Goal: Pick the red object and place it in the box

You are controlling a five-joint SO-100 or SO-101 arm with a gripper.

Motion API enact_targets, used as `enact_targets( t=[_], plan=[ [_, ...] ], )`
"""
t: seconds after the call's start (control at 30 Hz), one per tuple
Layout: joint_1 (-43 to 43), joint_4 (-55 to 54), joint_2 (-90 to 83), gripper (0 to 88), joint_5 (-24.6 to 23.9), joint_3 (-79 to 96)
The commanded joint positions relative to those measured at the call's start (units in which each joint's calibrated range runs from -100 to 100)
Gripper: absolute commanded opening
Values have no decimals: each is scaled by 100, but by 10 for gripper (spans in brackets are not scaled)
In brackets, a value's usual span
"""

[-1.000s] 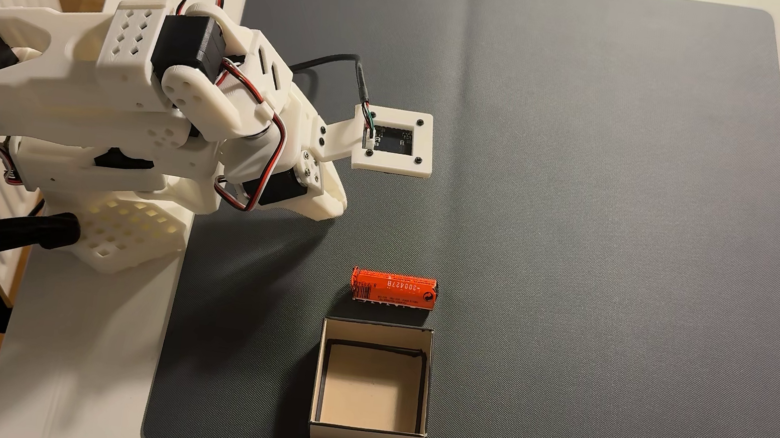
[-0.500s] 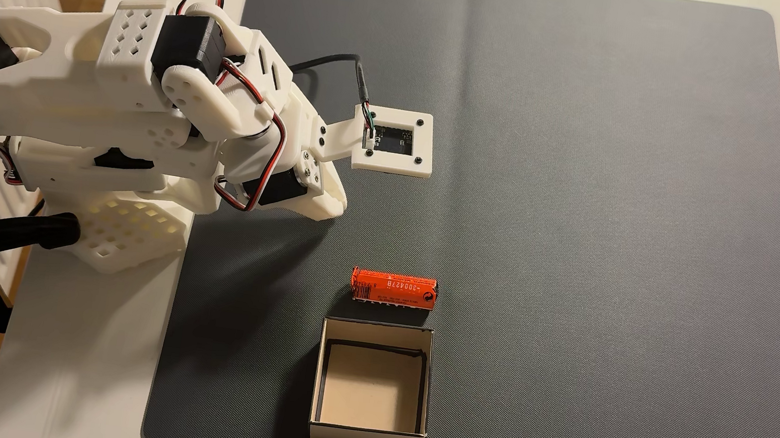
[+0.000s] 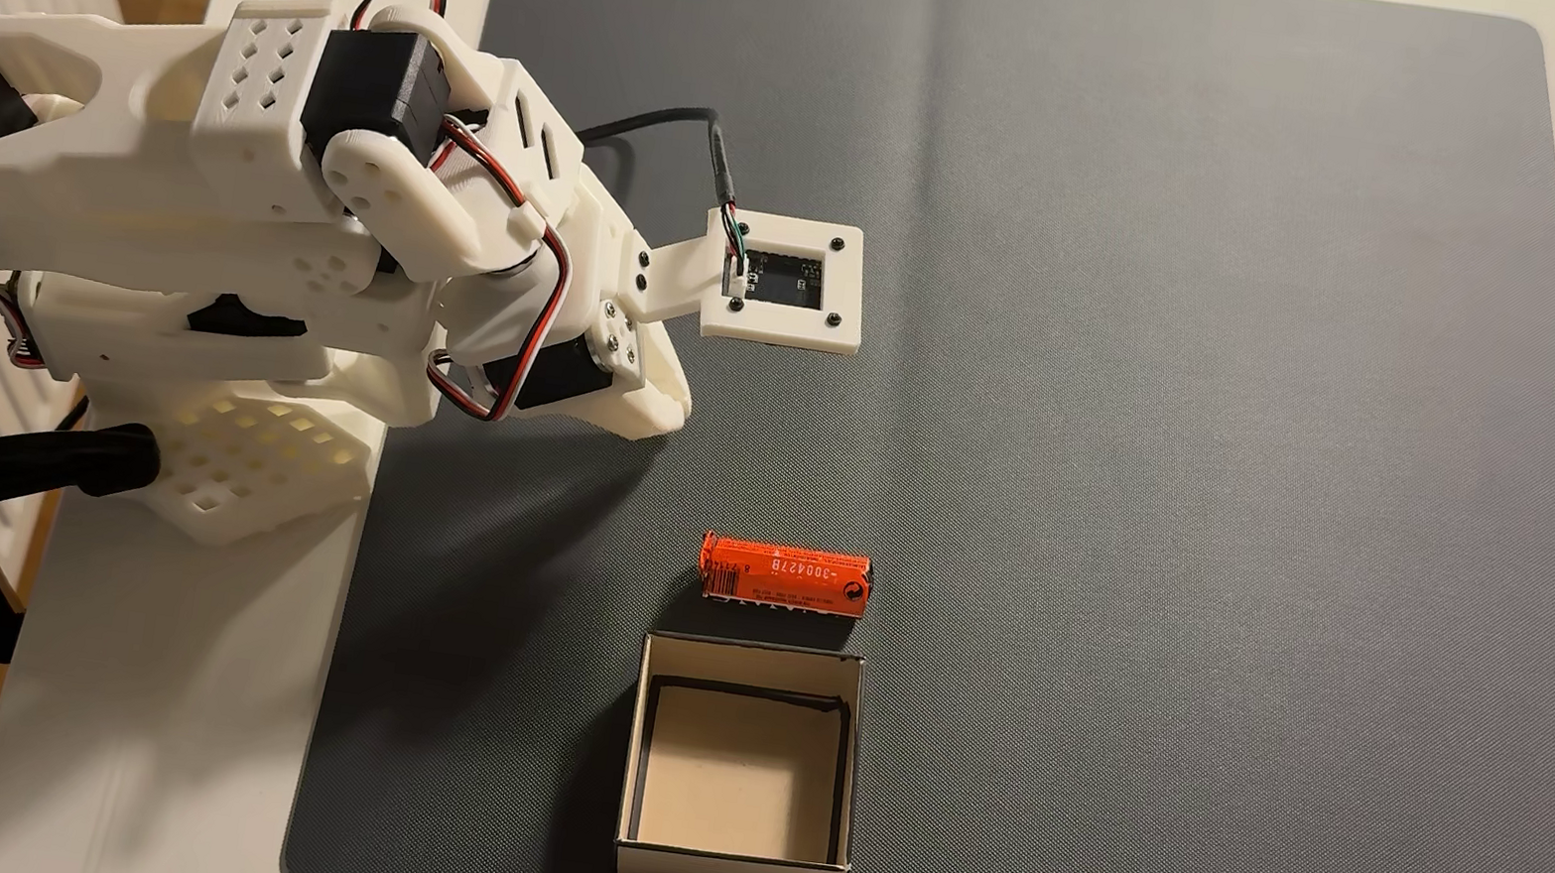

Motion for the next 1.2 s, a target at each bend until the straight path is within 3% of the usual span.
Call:
enact_targets(
  t=[0.0,0.3,0.57,0.77,0.97,1.17],
  plan=[
    [-37,-1018,42,7,20,55],
    [45,-3300,42,7,-22,-145],
    [1269,-1263,42,8,-282,-1160],
    [1418,-1560,42,20,-319,-1269],
    [1425,-1744,51,199,-329,-798],
    [1173,-2041,51,239,-340,-362]
  ],
)
